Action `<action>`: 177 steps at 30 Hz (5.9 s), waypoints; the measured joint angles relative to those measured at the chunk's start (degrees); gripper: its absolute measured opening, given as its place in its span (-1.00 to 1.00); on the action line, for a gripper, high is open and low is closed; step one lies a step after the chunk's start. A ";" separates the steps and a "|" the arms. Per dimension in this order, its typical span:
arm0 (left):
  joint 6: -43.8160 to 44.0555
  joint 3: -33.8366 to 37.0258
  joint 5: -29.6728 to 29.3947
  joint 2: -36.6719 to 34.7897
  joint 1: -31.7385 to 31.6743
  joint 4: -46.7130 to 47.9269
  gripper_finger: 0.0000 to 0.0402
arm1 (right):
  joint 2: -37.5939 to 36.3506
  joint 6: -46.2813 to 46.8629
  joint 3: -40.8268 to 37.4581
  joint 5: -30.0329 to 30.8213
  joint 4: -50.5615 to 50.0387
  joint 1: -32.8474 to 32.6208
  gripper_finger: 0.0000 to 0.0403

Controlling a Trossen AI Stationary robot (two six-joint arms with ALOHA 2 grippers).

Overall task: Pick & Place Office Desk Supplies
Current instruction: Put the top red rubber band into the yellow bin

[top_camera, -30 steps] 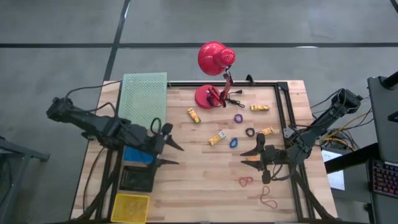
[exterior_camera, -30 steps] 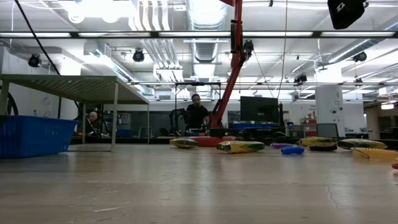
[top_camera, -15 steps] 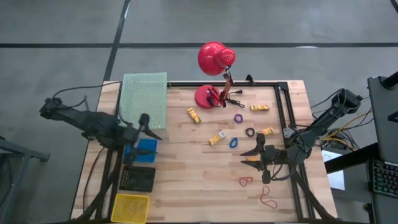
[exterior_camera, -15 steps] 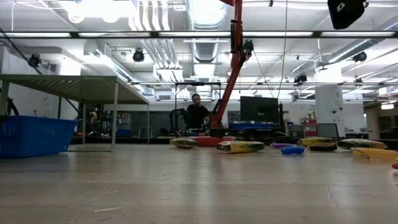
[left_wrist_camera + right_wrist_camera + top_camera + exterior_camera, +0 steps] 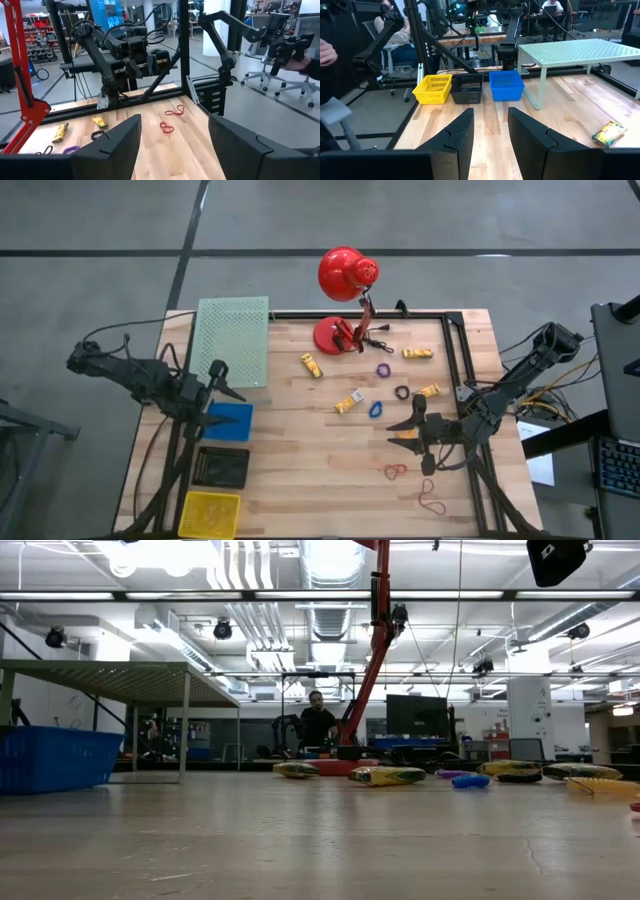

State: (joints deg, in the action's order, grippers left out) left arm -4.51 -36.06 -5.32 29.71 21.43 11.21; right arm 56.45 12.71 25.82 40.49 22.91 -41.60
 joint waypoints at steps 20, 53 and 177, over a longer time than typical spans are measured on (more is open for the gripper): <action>0.04 0.03 -0.02 0.48 0.00 0.40 0.17 | 2.44 27.56 0.22 10.22 17.56 1.30 -0.42; 3.65 5.01 -0.02 0.50 -0.04 0.54 0.17 | 51.28 90.03 75.26 -19.76 -98.08 1.01 -0.50; 3.50 5.49 -0.02 0.50 -0.01 0.87 0.19 | 64.65 95.16 57.94 -34.41 -84.99 4.55 -0.96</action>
State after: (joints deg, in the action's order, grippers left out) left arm -1.01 -30.57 -5.34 30.22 21.42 12.08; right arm 121.10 107.87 83.77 6.09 -62.08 -37.06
